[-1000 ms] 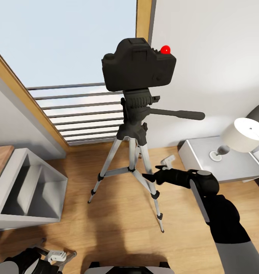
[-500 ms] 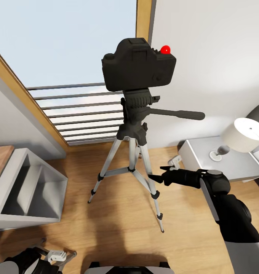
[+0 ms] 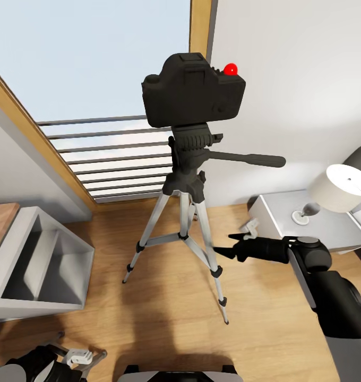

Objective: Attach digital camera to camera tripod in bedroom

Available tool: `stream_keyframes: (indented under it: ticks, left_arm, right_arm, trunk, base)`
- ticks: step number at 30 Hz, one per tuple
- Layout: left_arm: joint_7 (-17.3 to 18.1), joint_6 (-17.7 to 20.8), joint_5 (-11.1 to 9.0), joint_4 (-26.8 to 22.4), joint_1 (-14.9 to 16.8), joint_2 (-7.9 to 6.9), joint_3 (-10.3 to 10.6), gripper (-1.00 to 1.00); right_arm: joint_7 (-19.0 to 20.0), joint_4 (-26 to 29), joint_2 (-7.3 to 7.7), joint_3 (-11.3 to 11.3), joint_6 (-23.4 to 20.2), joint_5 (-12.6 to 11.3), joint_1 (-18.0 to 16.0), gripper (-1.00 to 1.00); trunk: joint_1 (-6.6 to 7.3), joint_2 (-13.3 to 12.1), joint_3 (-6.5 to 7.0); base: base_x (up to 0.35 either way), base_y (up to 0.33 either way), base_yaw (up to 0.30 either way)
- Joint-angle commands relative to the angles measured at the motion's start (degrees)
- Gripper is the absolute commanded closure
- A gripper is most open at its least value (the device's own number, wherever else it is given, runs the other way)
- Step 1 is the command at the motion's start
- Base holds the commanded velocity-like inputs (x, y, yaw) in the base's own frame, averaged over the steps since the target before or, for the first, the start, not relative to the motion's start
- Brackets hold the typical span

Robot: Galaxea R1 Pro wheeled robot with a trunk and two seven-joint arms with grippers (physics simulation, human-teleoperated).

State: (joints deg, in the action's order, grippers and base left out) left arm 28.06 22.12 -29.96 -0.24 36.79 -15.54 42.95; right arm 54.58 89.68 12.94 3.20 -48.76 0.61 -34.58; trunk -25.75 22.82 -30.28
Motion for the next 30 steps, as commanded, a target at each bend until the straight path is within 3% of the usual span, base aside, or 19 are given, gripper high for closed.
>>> stream_keyframes:
  ticks: [1, 8, 16, 23, 30]
  left_arm:
    - [0.15, 0.38, -0.59, -0.02, 0.04, -0.02, 0.42, -1.00]
    - [0.15, 0.31, -0.55, -0.02, 0.04, 0.01, 0.46, -1.00]
    - [0.15, 0.29, -0.38, -0.02, -0.04, 0.50, 0.47, -1.00]
    - [0.15, -1.49, -0.39, -0.02, -2.17, 3.56, 0.47, -1.00]
    - [0.15, -9.84, -0.50, -0.02, -5.12, 5.99, 0.47, -1.00]
  right_arm:
    - [0.38, 0.01, 0.47, 0.04, -0.35, 0.08, -0.05, -1.00]
    - [1.12, -0.54, 3.20, 0.00, -0.19, 0.42, 0.34, -1.00]
    - [1.05, -3.21, 6.23, -0.03, 0.37, 0.51, 3.24, -1.00]
    - [0.47, -10.27, 8.32, -0.03, 0.88, 1.14, 5.36, -1.00]
    - [-2.23, -22.61, 8.82, -0.06, 3.09, 3.51, 5.74, -1.00]
  trunk:
    - [-0.03, 0.09, -0.08]
    - [-0.03, 0.09, -0.08]
    - [-0.03, 0.09, -0.08]
    - [-0.03, 0.09, -0.08]
    - [-0.03, 0.09, -0.08]
  base:
    - [0.000, 0.000, 0.000]
    - [0.000, 0.000, 0.000]
    - [0.000, 0.000, 0.000]
    - [0.000, 0.000, 0.000]
    - [0.000, 0.000, 0.000]
